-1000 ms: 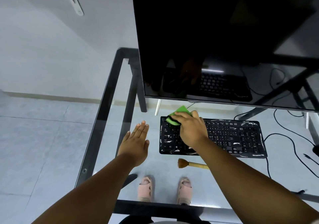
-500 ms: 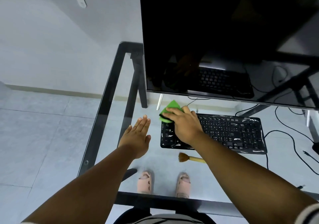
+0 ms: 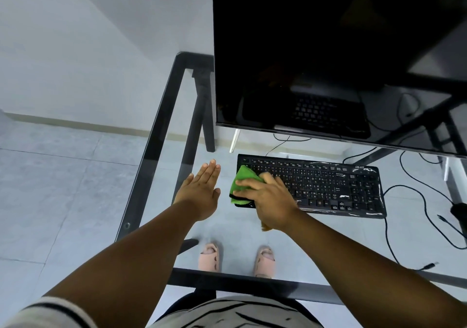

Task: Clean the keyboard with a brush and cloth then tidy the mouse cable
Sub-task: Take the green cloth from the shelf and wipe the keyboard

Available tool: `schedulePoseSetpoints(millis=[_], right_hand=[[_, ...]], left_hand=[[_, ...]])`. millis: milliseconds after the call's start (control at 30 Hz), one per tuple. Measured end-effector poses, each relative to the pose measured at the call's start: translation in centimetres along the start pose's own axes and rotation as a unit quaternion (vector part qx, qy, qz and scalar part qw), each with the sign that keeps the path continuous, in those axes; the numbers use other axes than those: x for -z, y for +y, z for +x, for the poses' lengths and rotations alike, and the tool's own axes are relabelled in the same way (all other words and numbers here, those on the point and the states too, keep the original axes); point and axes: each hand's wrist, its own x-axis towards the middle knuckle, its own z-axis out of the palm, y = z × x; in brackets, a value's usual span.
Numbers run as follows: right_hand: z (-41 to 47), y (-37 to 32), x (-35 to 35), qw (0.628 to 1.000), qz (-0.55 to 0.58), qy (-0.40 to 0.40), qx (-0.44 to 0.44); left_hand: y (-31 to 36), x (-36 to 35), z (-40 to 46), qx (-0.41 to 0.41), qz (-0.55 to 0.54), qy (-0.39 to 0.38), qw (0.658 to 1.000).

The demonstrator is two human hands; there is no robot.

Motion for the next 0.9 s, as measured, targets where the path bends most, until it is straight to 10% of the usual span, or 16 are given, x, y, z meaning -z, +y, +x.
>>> schedulePoseSetpoints(millis=[267, 733, 900], right_hand=[[3.3, 0.3, 2.4, 0.997, -0.023, 0.021, -0.07], [-1.9, 0.5, 2.2, 0.992, -0.037, -0.101, 0.072], [-2.2, 2.2, 1.3, 0.996, 0.05, 0.073, 0.007]], left_hand=[[0.1, 0.0, 0.0, 0.0, -0.004, 0.0, 1.0], [-0.3, -0.1, 0.1, -0.006, -0.003, -0.001, 1.0], [-0.1, 0.0, -0.1, 0.0, -0.004, -0.004, 1.0]])
